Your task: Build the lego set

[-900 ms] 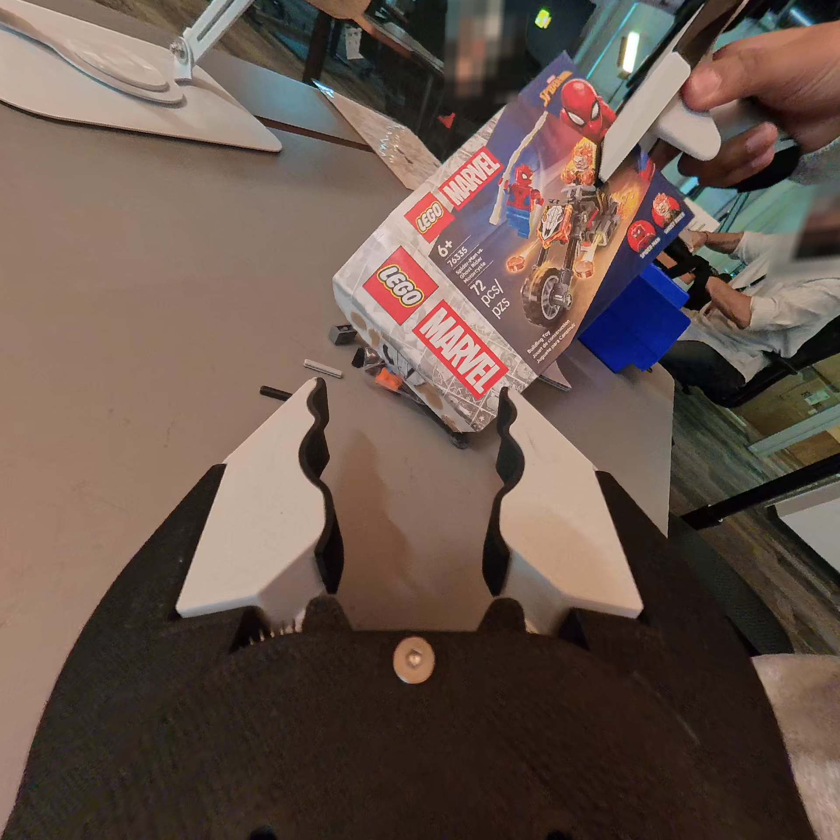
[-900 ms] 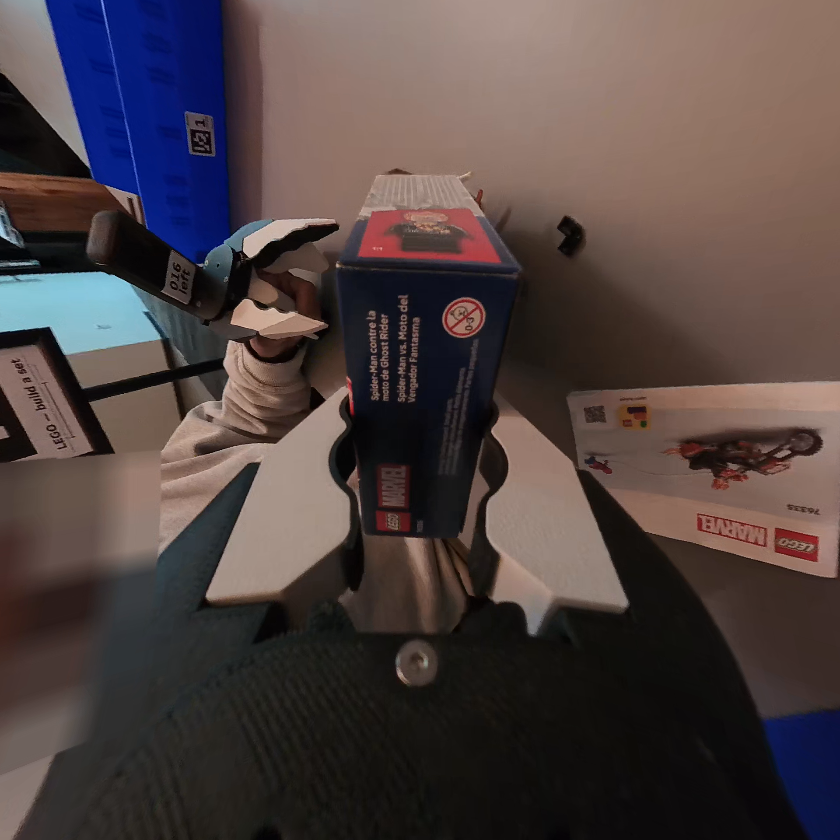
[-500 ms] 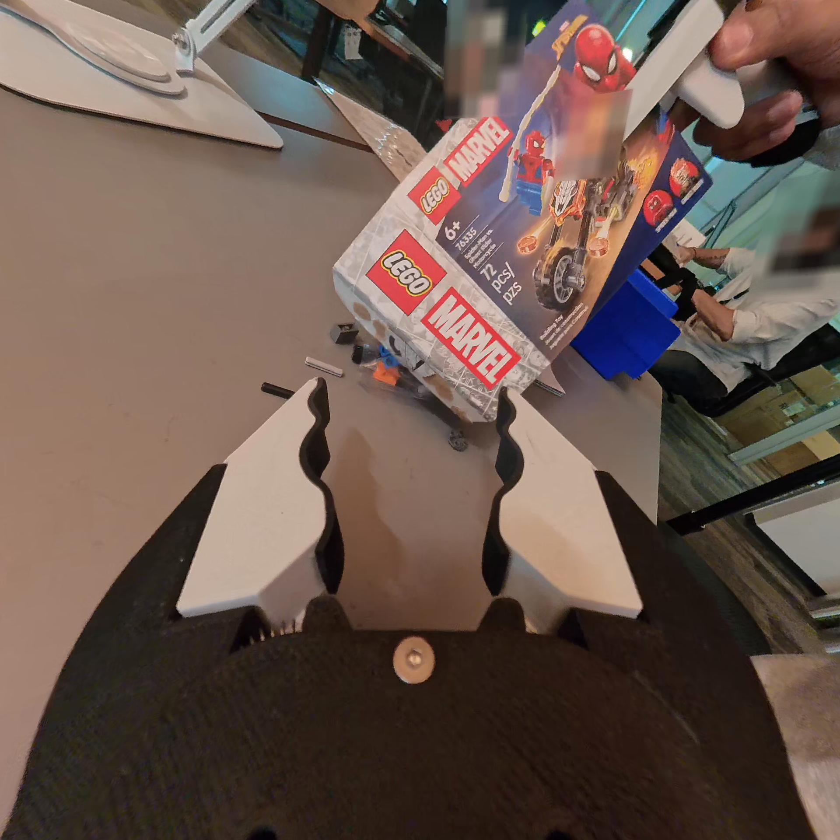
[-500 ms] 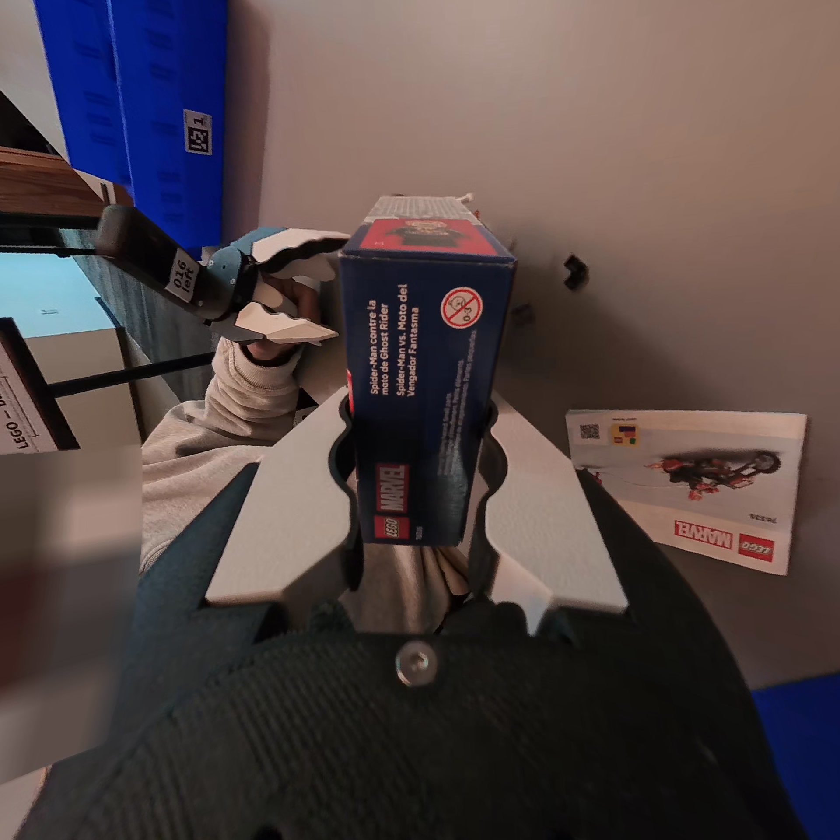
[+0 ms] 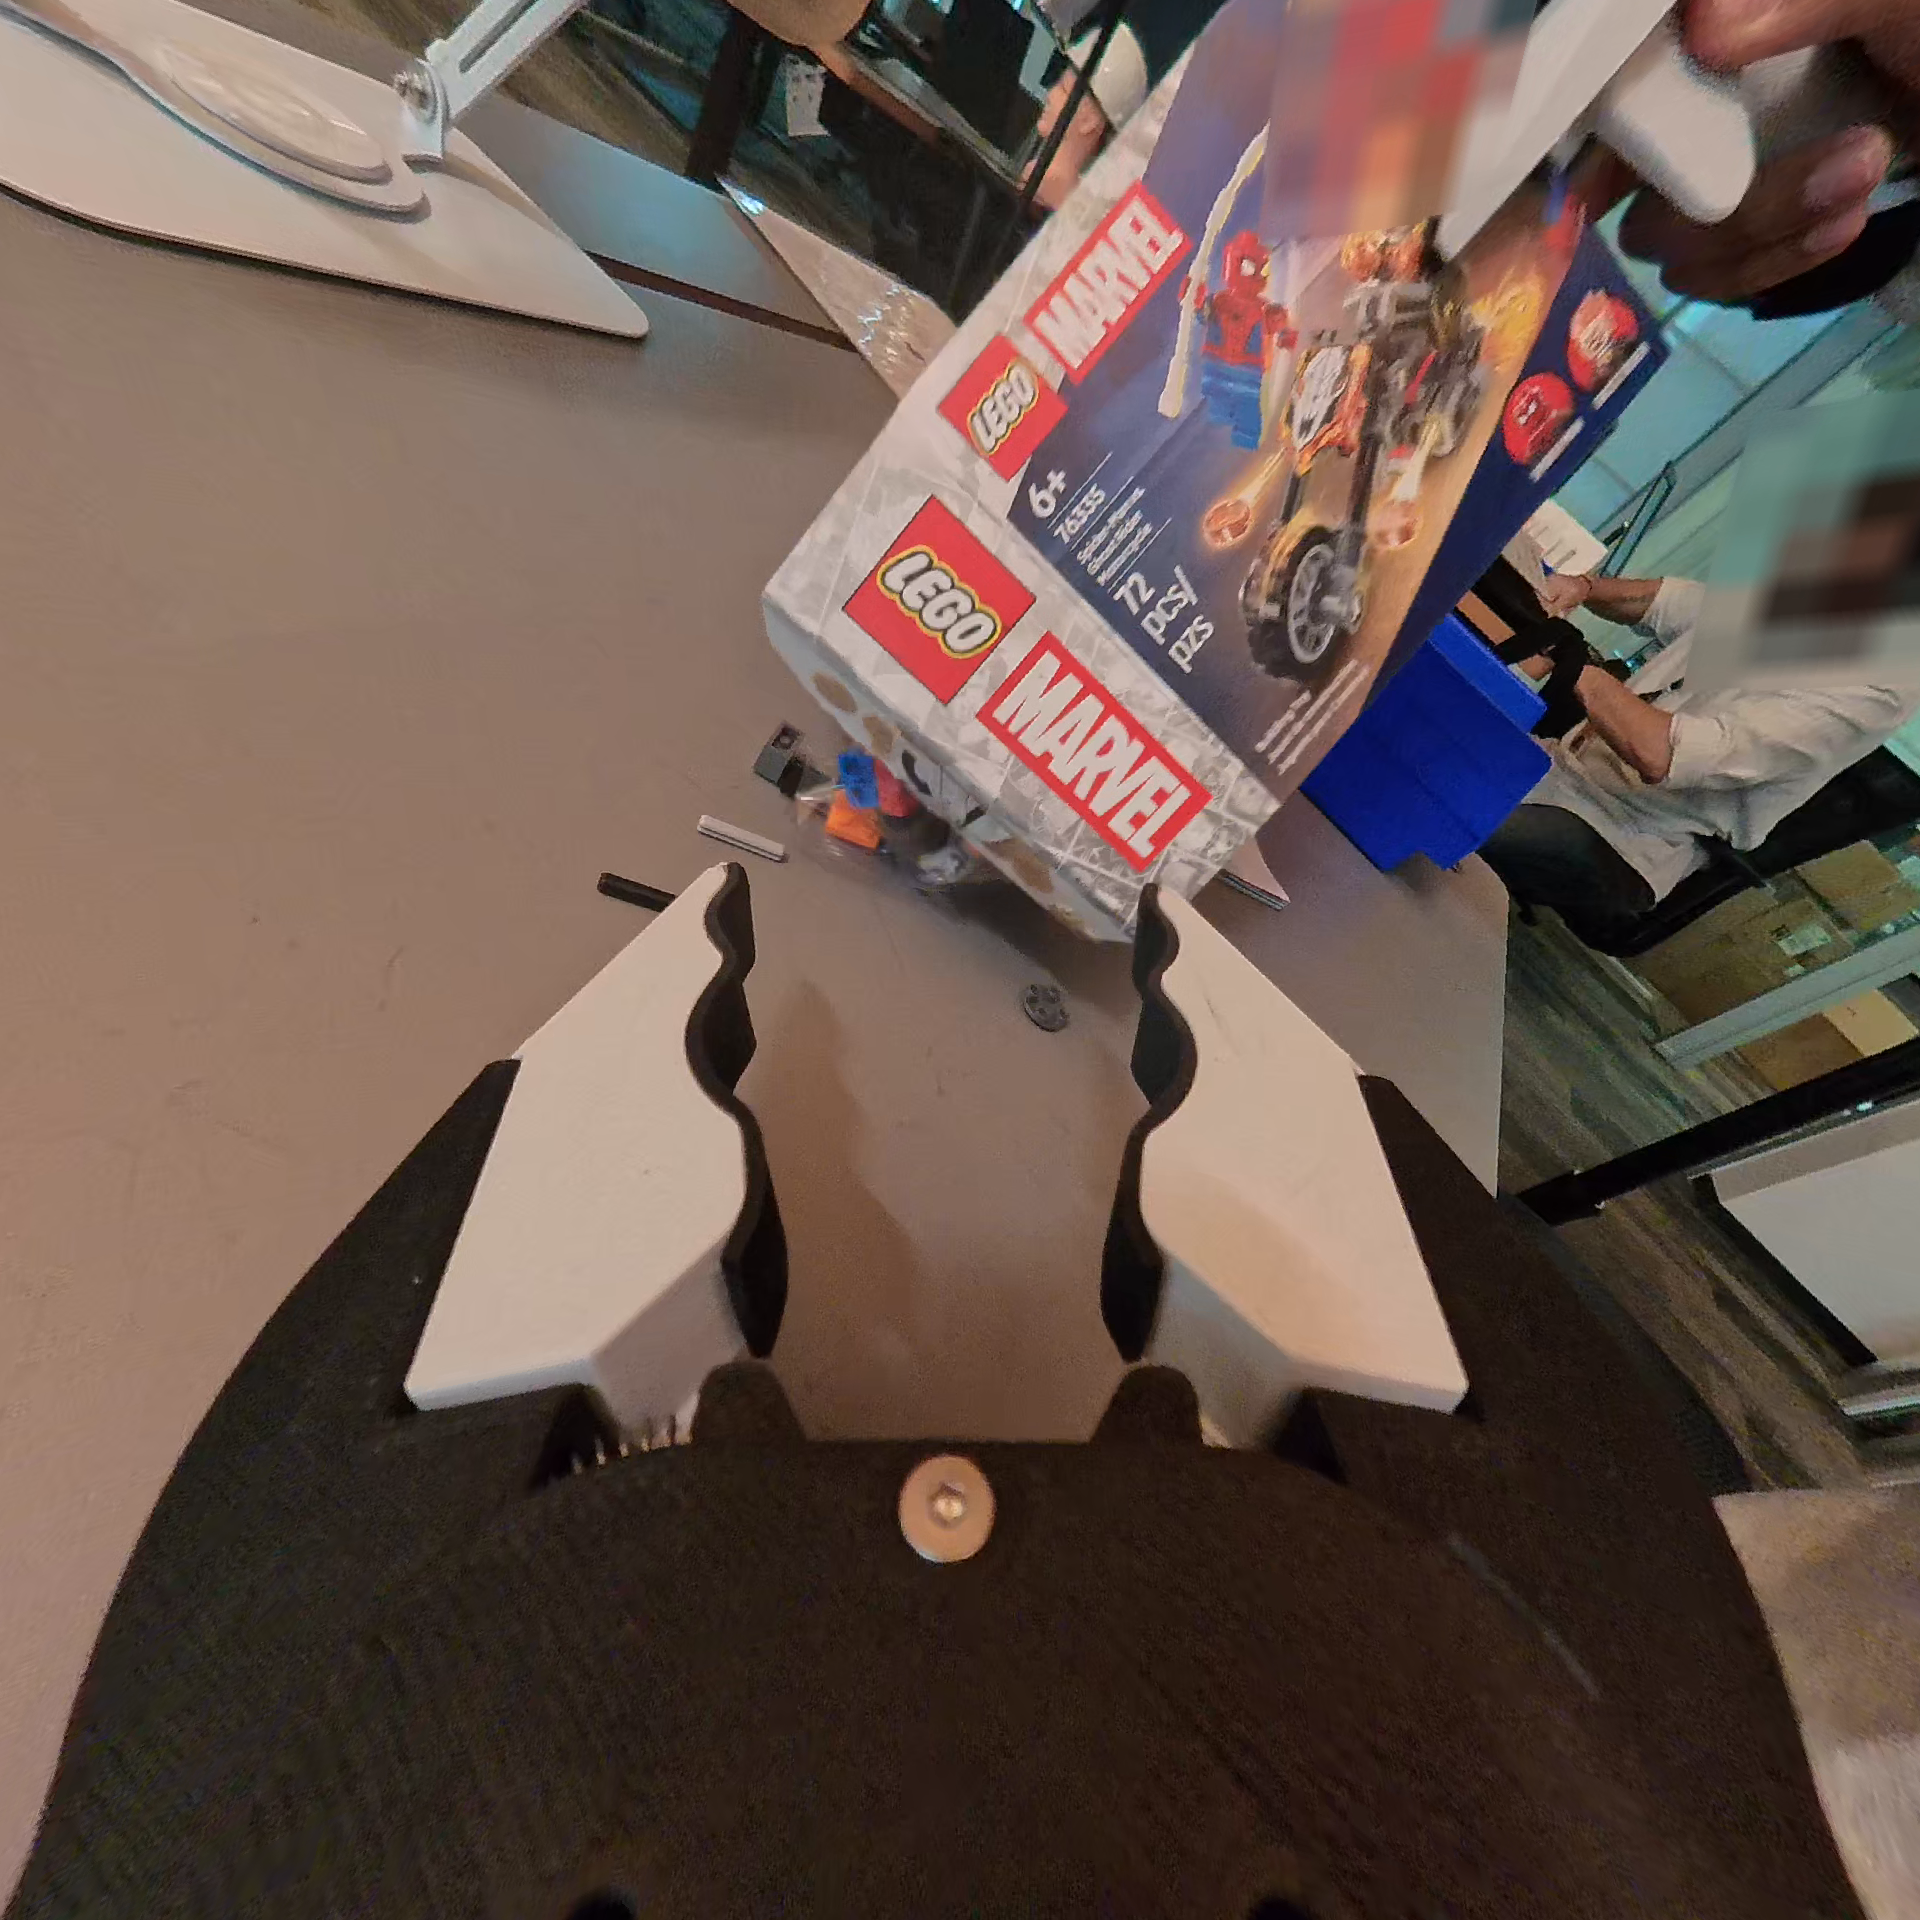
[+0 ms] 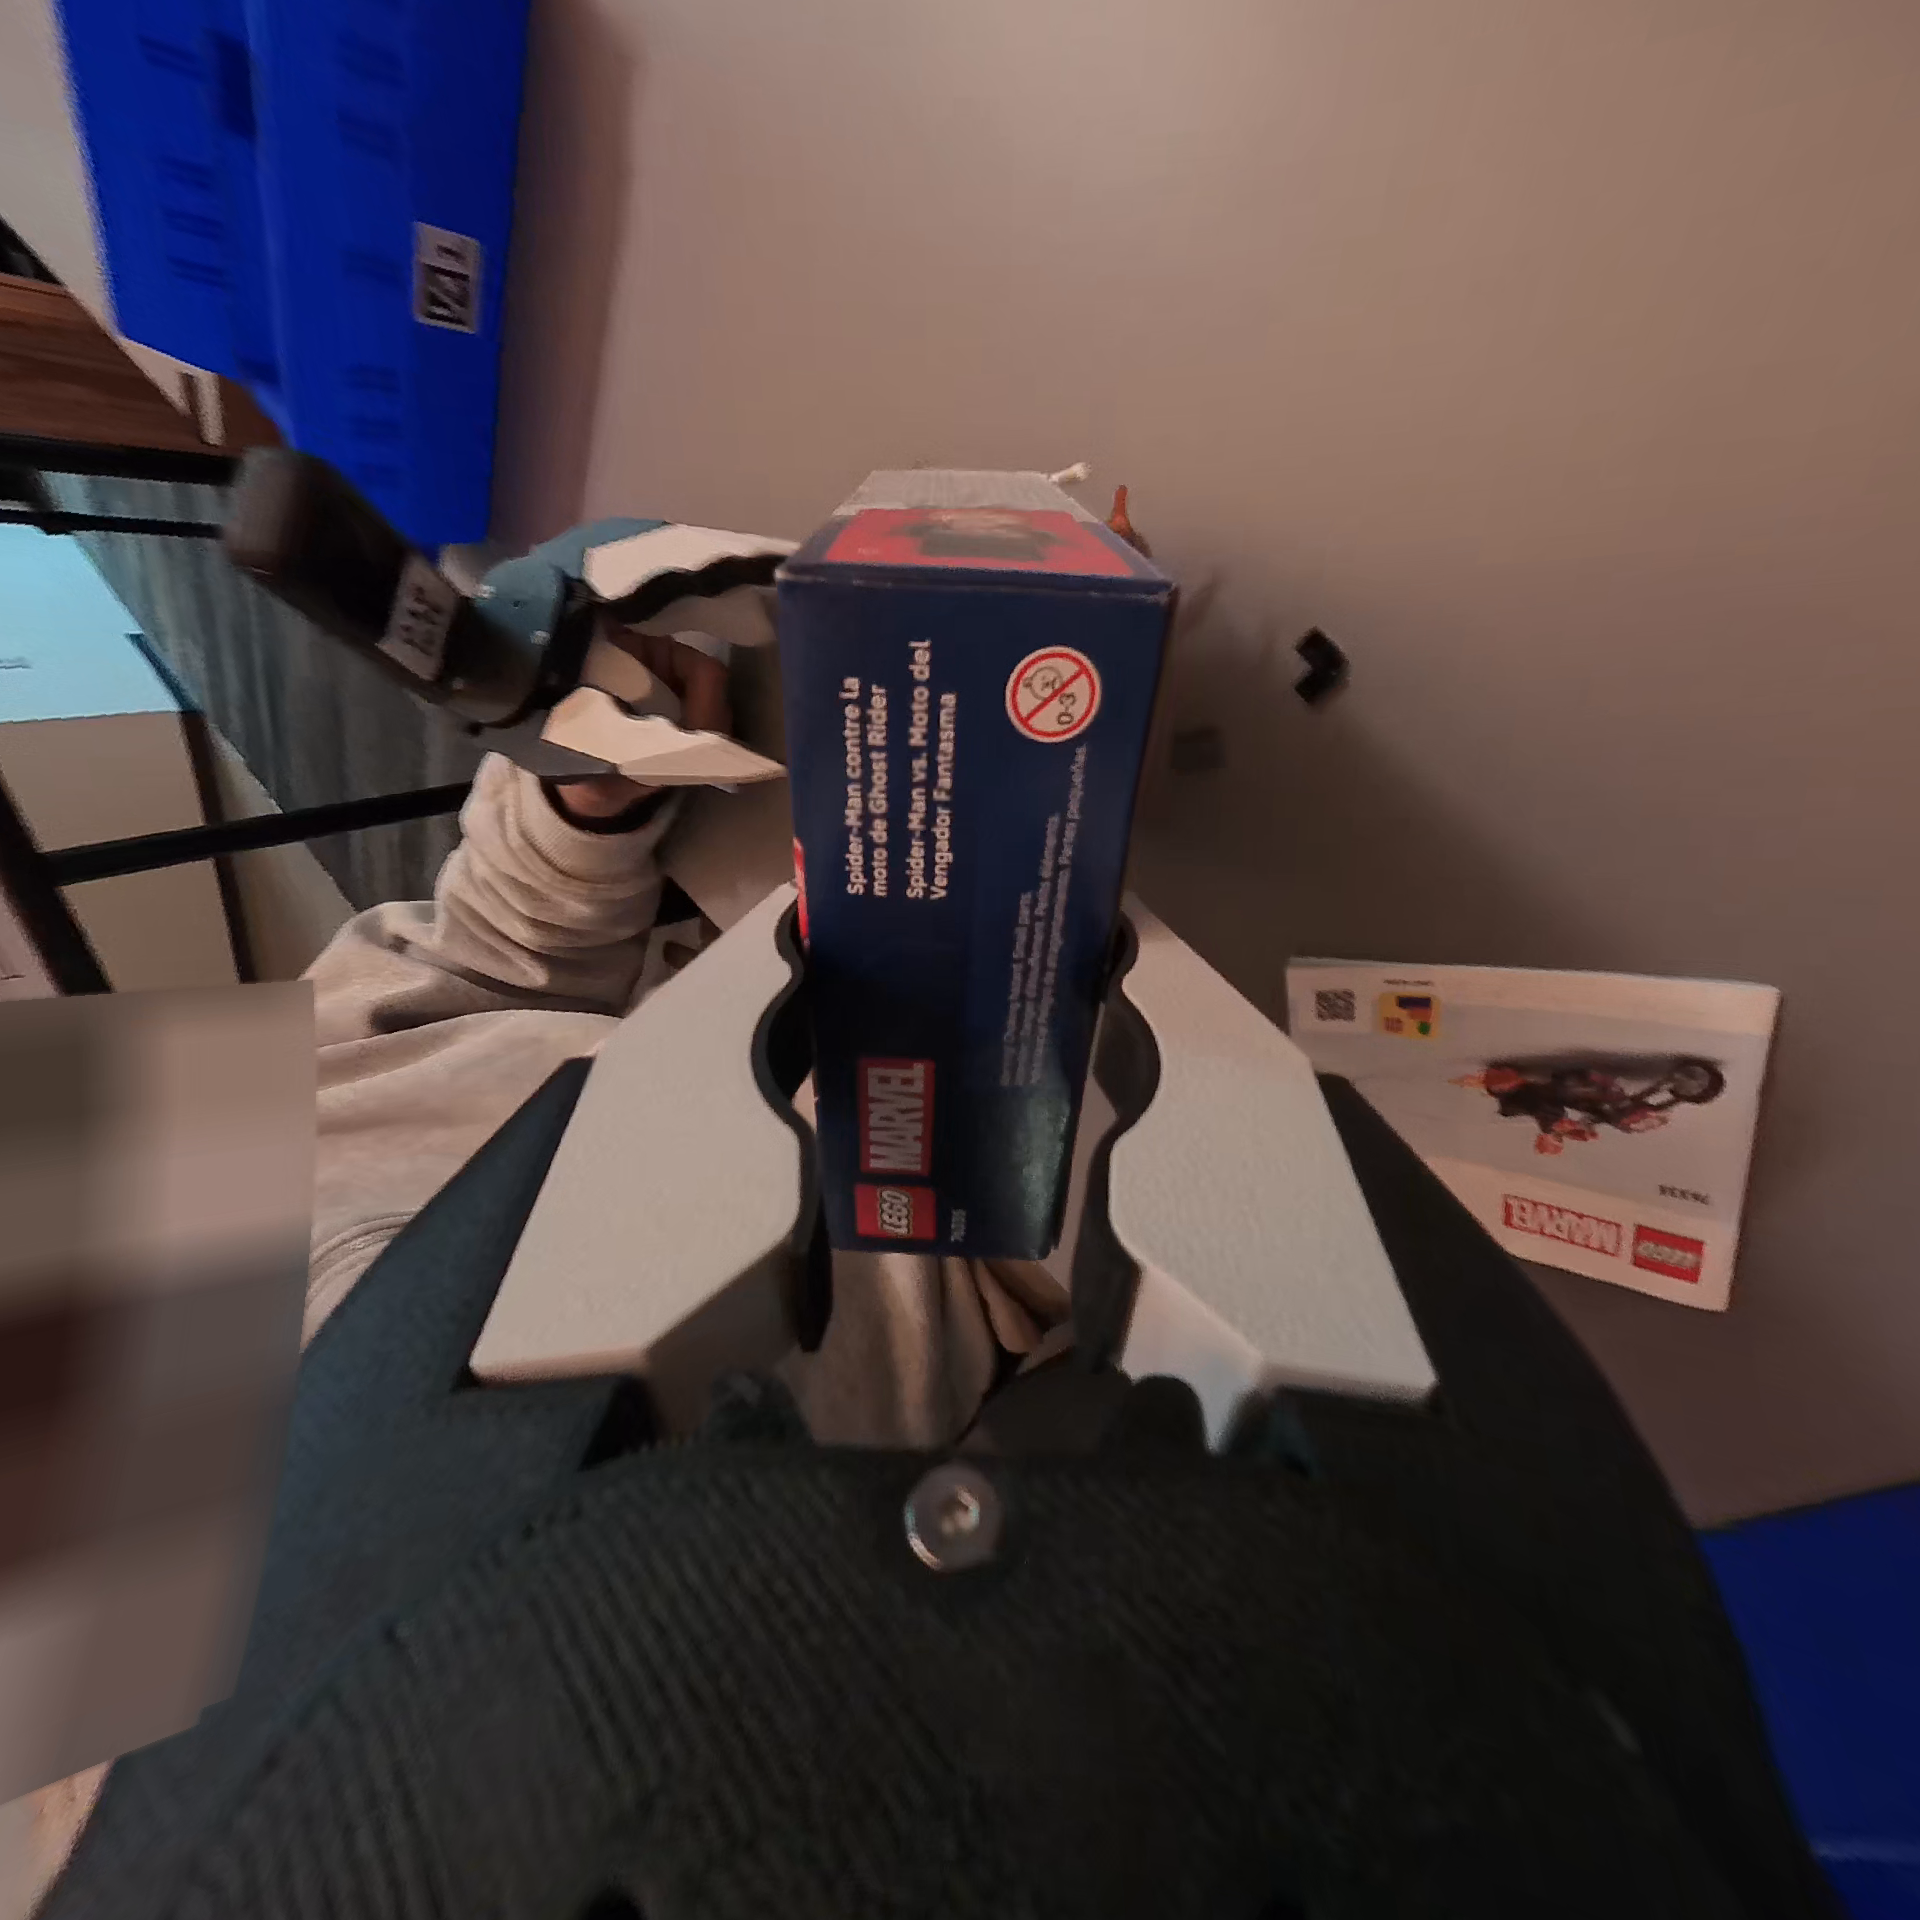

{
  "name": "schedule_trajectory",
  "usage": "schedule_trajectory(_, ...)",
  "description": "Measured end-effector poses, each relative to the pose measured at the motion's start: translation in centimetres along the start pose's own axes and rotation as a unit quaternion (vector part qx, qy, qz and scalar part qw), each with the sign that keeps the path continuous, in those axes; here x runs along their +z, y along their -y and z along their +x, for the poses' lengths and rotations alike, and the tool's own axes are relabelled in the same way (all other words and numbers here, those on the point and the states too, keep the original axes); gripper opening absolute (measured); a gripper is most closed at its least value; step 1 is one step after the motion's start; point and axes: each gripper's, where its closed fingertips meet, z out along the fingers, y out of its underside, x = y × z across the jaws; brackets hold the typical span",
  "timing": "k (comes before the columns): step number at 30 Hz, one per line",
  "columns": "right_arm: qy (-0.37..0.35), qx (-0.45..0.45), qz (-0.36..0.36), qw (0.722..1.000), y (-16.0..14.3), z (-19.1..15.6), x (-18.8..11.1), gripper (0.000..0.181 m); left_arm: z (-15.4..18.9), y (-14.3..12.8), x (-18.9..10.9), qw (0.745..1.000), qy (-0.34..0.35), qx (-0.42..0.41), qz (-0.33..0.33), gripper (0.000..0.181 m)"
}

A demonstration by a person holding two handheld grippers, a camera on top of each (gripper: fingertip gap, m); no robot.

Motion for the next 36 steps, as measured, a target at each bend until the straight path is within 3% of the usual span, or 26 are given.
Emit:
schedule_trajectory(20,-0.005,-0.004,0.009,1.000,-0.2,-0.3,-2.0,0.053,-0.1,0.0,0.0,1.000,0.000,-0.004,0.002,0.072)
schedule_trajectory(27,-0.010,0.001,0.030,1.000,-0.5,0.3,-3.8,0.053,-0.1,0.0,0.0,1.000,0.000,-0.005,0.001,0.072)
schedule_trajectory(36,-0.005,0.022,0.025,0.999,-1.8,1.8,-3.6,0.053,-0.1,0.0,0.0,1.000,0.001,-0.007,0.002,0.072)
